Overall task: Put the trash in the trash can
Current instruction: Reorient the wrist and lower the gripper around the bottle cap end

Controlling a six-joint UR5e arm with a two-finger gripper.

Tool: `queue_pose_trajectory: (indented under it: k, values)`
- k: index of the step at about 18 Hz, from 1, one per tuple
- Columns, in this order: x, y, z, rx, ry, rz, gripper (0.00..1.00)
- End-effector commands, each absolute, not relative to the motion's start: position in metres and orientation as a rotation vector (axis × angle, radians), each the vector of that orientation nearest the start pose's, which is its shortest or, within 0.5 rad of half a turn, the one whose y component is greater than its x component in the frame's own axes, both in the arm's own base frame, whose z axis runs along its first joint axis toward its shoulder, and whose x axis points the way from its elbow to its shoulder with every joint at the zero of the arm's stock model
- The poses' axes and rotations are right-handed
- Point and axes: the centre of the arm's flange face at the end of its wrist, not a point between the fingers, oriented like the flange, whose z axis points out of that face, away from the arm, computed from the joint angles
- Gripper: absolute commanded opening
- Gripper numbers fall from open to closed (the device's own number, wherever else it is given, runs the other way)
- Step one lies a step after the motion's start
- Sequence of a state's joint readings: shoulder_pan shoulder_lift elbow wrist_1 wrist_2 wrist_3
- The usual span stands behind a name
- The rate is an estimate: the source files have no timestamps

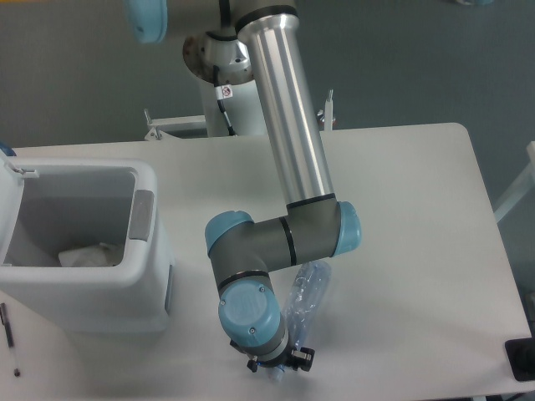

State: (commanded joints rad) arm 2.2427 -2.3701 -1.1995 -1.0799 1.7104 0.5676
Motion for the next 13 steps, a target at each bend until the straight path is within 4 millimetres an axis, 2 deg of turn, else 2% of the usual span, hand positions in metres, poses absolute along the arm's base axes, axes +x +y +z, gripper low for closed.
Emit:
queue_pose_trajectory:
  k: [3, 6, 9, 13]
  values:
    - [-0.382, 0.672, 0.219, -3.142, -0.165, 0.243, 0.35]
    - [-0.386, 0.67, 0.224, -3.122, -0.177, 0.213, 0.34]
    - [-0.396, 0.665, 0.233, -3.098, -0.197, 0.194, 0.34]
    - [-0.414, 0.656, 0.256, -3.028, -0.241, 0.136, 0.33]
